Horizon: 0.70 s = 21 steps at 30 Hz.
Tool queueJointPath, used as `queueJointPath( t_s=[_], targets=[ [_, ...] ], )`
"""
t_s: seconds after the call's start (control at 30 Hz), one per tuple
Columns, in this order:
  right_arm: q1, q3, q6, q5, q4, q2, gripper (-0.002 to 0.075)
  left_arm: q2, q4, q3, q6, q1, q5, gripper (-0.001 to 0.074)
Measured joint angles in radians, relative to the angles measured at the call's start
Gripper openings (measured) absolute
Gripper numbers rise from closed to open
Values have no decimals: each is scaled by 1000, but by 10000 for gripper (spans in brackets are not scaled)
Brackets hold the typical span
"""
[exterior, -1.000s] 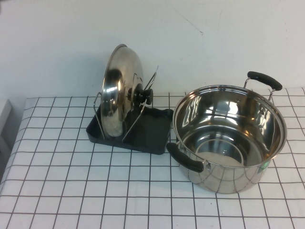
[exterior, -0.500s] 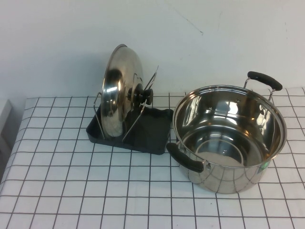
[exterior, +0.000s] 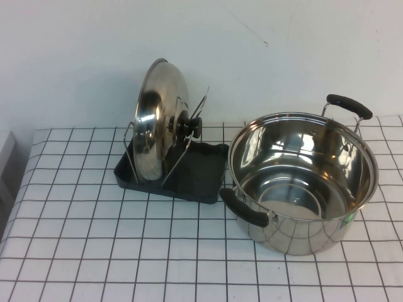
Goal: Put pot lid on rack
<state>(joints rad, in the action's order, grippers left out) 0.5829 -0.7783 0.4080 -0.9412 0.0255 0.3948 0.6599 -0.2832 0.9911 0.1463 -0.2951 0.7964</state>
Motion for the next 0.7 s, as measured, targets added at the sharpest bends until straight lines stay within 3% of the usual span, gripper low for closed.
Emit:
queueJointPath(
  t_s=[0.3, 0.47, 0.7],
  targets=[
    [0, 251, 43, 85, 78, -263, -1, -235, -308, -388, 312, 0, -293, -1],
    [0, 313, -32, 68, 45, -348, -1, -265, -364, -502, 345, 0, -456, -1],
    [0, 325, -44, 56, 38, -352, -1, -263, -372, -568, 350, 0, -475, -1]
  ],
)
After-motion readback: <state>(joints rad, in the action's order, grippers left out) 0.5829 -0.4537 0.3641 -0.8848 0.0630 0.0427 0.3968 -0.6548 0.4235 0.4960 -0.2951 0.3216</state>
